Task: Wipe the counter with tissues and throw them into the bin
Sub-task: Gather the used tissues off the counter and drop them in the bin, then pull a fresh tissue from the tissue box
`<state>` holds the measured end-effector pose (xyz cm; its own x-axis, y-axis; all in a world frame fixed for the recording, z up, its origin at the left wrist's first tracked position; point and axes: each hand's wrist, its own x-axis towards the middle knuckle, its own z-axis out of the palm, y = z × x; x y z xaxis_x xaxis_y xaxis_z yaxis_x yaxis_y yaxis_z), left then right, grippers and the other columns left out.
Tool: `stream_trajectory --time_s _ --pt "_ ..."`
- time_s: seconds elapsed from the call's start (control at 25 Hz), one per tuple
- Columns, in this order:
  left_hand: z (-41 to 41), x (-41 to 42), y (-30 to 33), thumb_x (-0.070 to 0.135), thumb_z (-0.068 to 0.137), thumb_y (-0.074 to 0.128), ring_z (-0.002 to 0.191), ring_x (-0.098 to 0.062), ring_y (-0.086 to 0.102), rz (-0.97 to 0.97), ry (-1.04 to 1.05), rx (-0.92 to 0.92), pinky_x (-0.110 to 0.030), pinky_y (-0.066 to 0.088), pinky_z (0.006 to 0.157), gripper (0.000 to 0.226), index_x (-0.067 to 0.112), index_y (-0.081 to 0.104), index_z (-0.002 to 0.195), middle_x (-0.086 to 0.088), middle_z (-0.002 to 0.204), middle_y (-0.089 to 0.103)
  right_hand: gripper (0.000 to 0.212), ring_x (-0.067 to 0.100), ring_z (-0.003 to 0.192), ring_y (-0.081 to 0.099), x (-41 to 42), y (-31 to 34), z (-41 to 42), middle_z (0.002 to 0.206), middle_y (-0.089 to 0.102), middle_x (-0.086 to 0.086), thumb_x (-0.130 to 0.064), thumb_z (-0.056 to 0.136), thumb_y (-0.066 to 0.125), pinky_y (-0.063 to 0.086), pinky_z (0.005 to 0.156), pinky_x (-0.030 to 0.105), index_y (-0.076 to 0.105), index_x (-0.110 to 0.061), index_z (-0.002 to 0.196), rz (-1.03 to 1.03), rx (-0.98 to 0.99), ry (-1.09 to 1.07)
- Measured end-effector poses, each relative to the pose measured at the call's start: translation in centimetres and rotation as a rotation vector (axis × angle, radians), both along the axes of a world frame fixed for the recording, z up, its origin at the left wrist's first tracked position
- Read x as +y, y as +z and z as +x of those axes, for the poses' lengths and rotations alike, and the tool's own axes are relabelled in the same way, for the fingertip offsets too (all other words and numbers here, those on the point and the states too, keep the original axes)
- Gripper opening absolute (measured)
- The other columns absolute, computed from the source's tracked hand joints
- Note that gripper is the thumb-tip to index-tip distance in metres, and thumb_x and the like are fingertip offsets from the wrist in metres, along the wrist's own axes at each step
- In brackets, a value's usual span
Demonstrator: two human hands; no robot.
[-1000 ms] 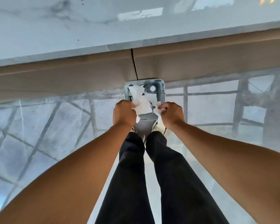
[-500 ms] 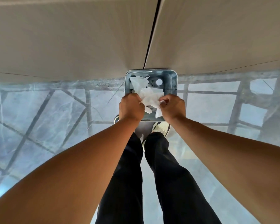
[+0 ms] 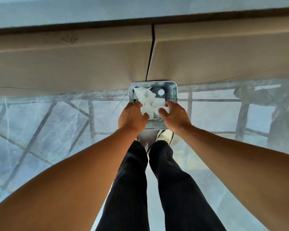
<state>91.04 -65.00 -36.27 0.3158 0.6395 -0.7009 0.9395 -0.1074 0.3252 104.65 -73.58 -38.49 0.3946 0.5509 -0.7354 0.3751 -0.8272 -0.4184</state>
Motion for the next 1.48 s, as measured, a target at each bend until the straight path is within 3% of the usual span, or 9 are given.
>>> stream_trajectory --time_s 0.2,0.4,0.84,1.16,1.48 --pt "-1.0 0.6 5.6 0.045 0.089 0.059 0.121 -0.033 0.054 -0.019 -0.104 0.034 -0.049 0.051 0.097 0.06 0.022 0.046 0.143 -0.011 0.13 0.055 0.076 0.026 0.148 0.02 -0.3 5.8 0.8 0.162 0.023 0.006 -0.06 0.093 0.044 0.023 0.119 0.048 0.018 -0.025 0.154 -0.034 0.019 0.208" --pt "-2.5 1.3 15.0 0.052 0.088 0.057 0.127 -0.036 0.051 0.021 -0.117 0.017 -0.047 0.048 0.102 0.065 0.022 0.042 0.145 -0.014 0.138 0.053 0.078 0.029 0.15 0.007 -0.1 15.1 0.3 0.165 0.004 0.004 -0.067 0.092 0.034 0.012 0.119 0.057 0.007 -0.029 0.155 -0.079 -0.089 0.406" --pt "-6.4 2.3 30.7 0.07 0.088 0.045 0.139 -0.034 0.04 0.173 -0.244 0.061 -0.049 0.035 0.113 0.079 0.027 0.029 0.153 -0.01 0.157 0.036 0.08 0.033 0.151 0.0 1.6 32.7 -1.0 0.165 -0.001 0.005 -0.072 0.091 0.028 0.006 0.119 0.058 0.006 -0.03 0.155 -0.026 -0.198 0.47" --pt "-5.9 4.8 35.6 0.072 0.085 0.045 0.145 -0.032 0.032 0.302 -0.262 0.011 -0.053 0.027 0.117 0.084 0.027 0.026 0.154 -0.009 0.158 0.034 0.08 0.03 0.151 0.0 2.6 37.2 -1.0 0.165 -0.001 0.005 -0.065 0.093 0.035 0.005 0.12 0.057 0.003 -0.027 0.155 0.032 -0.275 0.453" --pt "-2.1 5.8 39.1 0.075 0.084 0.042 0.14 -0.032 0.037 0.408 -0.4 -0.028 -0.049 0.036 0.109 0.085 0.024 0.03 0.152 -0.01 0.156 0.036 0.081 0.03 0.151 -0.002 3.9 41.3 0.7 0.165 -0.004 0.005 -0.066 0.093 0.037 0.005 0.121 0.053 0.004 -0.029 0.156 0.049 -0.324 0.337"
